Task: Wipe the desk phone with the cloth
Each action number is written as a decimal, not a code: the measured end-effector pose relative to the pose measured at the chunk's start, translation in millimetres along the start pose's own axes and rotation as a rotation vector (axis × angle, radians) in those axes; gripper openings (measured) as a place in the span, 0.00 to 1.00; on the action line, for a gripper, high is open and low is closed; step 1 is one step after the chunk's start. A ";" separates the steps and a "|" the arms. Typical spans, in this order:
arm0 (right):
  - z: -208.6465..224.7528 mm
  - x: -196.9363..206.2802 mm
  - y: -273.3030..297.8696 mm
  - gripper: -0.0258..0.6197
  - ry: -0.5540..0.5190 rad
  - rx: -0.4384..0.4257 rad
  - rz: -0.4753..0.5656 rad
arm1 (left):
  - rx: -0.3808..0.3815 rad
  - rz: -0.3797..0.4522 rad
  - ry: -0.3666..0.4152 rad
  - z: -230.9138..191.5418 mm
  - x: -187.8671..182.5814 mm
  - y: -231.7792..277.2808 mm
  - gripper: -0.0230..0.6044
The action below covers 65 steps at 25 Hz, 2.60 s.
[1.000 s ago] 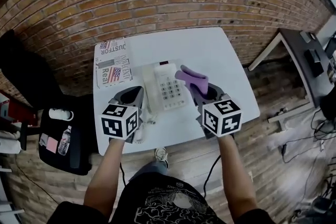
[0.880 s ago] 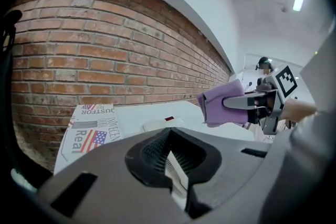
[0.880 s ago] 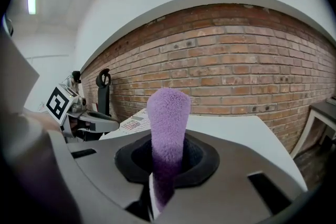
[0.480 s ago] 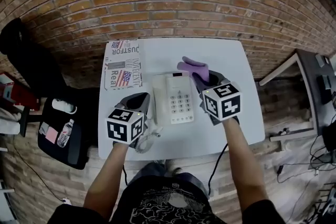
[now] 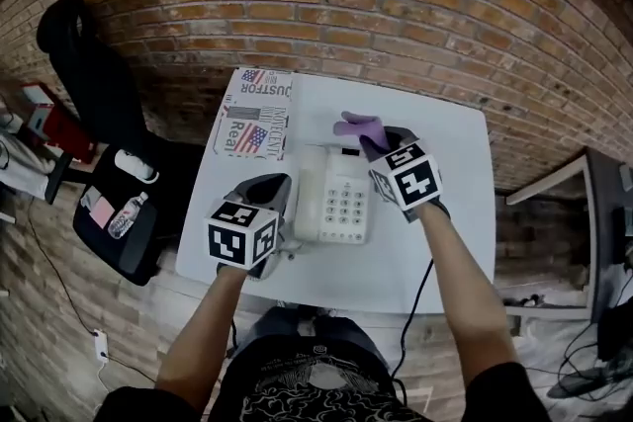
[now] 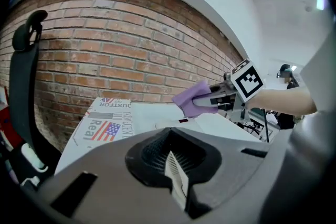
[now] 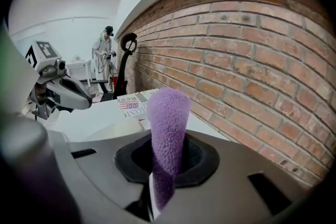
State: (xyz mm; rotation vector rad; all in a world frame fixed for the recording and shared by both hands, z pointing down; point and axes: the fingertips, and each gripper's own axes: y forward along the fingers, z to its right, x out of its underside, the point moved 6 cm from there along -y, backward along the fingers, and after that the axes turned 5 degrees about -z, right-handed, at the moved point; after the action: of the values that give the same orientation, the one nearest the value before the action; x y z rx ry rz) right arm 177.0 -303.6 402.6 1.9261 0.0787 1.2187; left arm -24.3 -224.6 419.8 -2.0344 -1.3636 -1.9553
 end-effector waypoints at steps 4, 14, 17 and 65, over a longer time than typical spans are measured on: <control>-6.0 7.2 14.3 0.11 -0.056 -0.049 -0.033 | -0.055 0.006 -0.022 9.2 5.3 -2.0 0.05; -26.7 29.5 33.9 0.11 -0.137 -0.180 -0.077 | -0.151 0.027 -0.086 23.4 20.1 -8.6 0.05; -31.1 34.1 34.9 0.11 -0.142 -0.206 -0.082 | -0.168 0.028 -0.095 26.8 23.4 -9.5 0.05; -161.0 109.9 -19.1 0.11 0.015 -0.152 -0.187 | 0.010 -0.017 -0.016 35.6 98.1 -93.0 0.05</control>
State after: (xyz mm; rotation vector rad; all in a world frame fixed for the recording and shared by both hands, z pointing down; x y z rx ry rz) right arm 117.4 -143.1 497.8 1.7374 0.1661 1.0826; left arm -64.0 -92.3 441.7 -2.0450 -1.3951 -1.9396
